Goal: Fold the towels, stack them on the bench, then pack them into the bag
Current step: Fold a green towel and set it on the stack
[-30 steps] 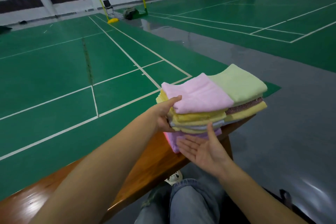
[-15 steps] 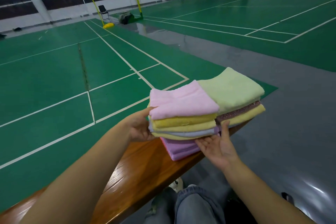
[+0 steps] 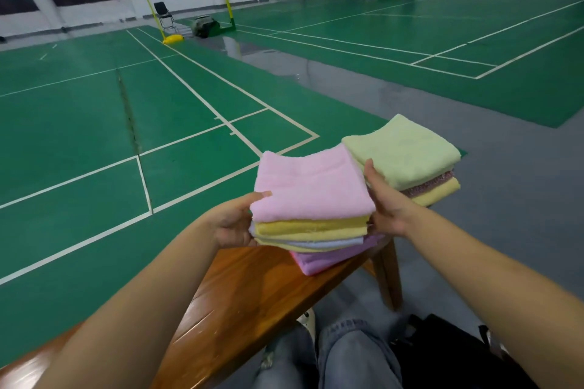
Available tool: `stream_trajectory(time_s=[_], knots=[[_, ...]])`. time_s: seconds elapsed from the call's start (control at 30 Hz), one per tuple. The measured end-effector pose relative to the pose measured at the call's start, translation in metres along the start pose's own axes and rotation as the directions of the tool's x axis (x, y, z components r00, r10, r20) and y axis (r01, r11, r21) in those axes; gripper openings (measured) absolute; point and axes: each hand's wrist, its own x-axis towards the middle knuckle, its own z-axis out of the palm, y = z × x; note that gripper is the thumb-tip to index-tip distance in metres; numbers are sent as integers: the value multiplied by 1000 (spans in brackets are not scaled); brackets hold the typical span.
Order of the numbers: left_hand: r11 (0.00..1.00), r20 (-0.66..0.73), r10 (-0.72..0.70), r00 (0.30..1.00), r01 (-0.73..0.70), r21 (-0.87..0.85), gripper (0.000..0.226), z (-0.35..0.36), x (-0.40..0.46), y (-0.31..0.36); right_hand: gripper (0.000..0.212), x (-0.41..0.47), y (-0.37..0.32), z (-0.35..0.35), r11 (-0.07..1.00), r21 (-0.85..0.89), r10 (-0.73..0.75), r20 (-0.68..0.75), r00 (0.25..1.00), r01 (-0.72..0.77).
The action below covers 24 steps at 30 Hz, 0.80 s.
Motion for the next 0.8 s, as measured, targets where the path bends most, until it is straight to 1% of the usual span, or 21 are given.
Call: stream_trajectory(time_s=[0.07,0.1,0.17,0.2,0.3,0.37,0.4,0.5,0.63,0.67,0.73,0.8], knots=[[1000,-44,3,999,-2,7,44,5,0,0,92,-1,-5,1,998,-57,-20,-21,1000,18],[1000,-62,11,998,-10,15,41,6,-1,1,93,1,-6,-1,997,-76,-24,-20,1000,23],[999,-76,28,997,-26,18,44,10,-4,1,94,-2,-8,0,996,-82,-29,-9,1000,28],[999,-73,41,996,-41,9,50,11,-6,0,89,-6,-8,3,997,-74,-38,-3,999,37],[994,-66,102,993,-105,-39,83,14,-14,-1,57,-22,-12,19,994,-15,-104,-1,995,104],[988,-55,147,988,-150,-49,88,17,-22,1,34,-36,-16,21,988,13,-156,37,987,156],[985,-43,165,985,-167,-43,88,20,-27,3,28,-45,-18,22,984,19,-177,56,983,176],[977,43,210,977,-210,16,88,40,-45,13,24,-84,-23,15,971,19,-238,8,971,238],[965,149,235,960,-249,80,102,84,-56,6,27,-139,-16,-16,946,50,-314,-85,946,319],[962,186,228,956,-251,106,102,99,-56,-1,27,-156,-7,-27,939,51,-332,-127,935,341],[946,255,241,937,-285,153,91,127,-52,-13,27,-185,8,-47,929,60,-346,-205,916,365],[945,333,208,920,-277,176,77,161,-43,-32,32,-216,32,-74,928,63,-337,-275,900,367]])
